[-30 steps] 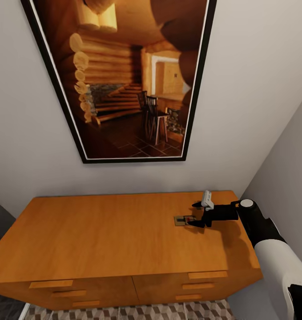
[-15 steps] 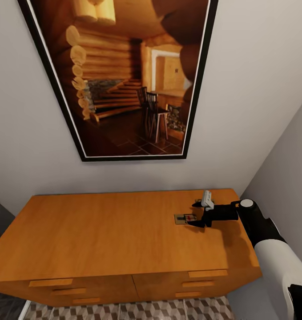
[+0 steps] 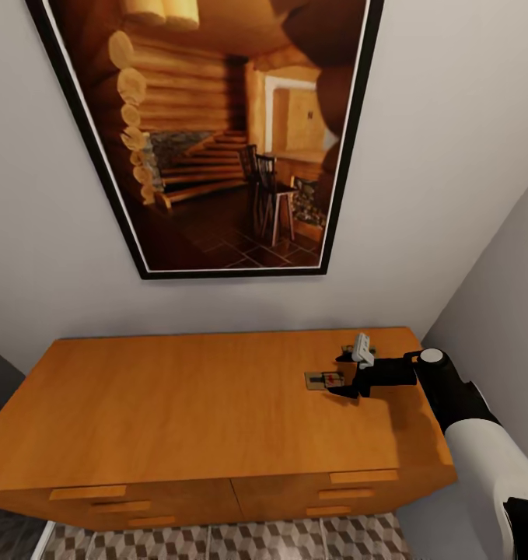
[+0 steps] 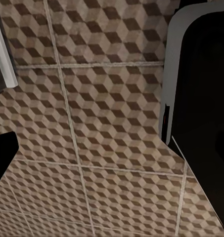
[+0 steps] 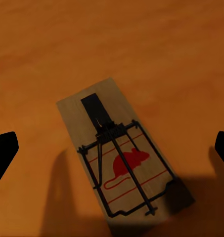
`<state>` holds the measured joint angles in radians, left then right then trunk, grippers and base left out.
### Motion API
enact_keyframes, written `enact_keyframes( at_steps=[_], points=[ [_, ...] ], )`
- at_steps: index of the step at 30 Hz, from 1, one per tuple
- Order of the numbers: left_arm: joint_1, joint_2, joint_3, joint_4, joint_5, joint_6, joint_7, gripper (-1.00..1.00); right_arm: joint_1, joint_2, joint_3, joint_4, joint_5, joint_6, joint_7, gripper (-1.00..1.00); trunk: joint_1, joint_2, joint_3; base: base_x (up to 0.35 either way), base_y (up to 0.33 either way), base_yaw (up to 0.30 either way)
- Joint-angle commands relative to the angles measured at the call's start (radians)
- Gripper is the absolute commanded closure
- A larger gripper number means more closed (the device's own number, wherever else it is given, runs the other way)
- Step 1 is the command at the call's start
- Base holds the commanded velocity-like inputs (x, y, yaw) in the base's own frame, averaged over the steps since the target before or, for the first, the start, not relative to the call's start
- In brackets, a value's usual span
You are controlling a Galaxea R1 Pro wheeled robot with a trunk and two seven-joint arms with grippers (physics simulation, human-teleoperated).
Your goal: Take the four mousetraps from the cabinet in the bathroom and place them on the bathroom floor. Make sure all four end up on the same floor surface, and ensure that at least two of them are either under or directly next to the same bathroom sink.
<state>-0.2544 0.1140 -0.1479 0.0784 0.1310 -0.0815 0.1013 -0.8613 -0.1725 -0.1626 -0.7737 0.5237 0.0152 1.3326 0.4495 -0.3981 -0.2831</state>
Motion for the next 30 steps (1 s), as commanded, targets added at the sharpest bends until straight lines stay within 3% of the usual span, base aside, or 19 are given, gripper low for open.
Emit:
enact_keyframes(
  at_steps=[1, 10, 30],
  points=[
    [-0.002, 0.000, -0.009, 0.004, 0.010, -0.008, 0.000, -1.00, -0.001, 0.000, -0.004, -0.001, 0.006, 0.002, 0.005, -1.00, 0.001, -0.002, -0.003, 0.000, 0.000, 0.000],
    [-0.002, 0.000, -0.009, 0.004, 0.010, -0.008, 0.000, -1.00, -0.001, -0.022, -0.003, -0.001, 0.004, 0.002, 0.005, -1.00, 0.001, -0.002, -0.013, 0.000, 0.000, 0.000],
    [-0.002, 0.000, -0.009, 0.004, 0.010, -0.008, 0.000, -1.00, -0.001, -0.027, -0.003, -0.001, 0.004, 0.002, 0.005, -1.00, 0.001, -0.002, -0.032, 0.000, 0.000, 0.000]
  ],
)
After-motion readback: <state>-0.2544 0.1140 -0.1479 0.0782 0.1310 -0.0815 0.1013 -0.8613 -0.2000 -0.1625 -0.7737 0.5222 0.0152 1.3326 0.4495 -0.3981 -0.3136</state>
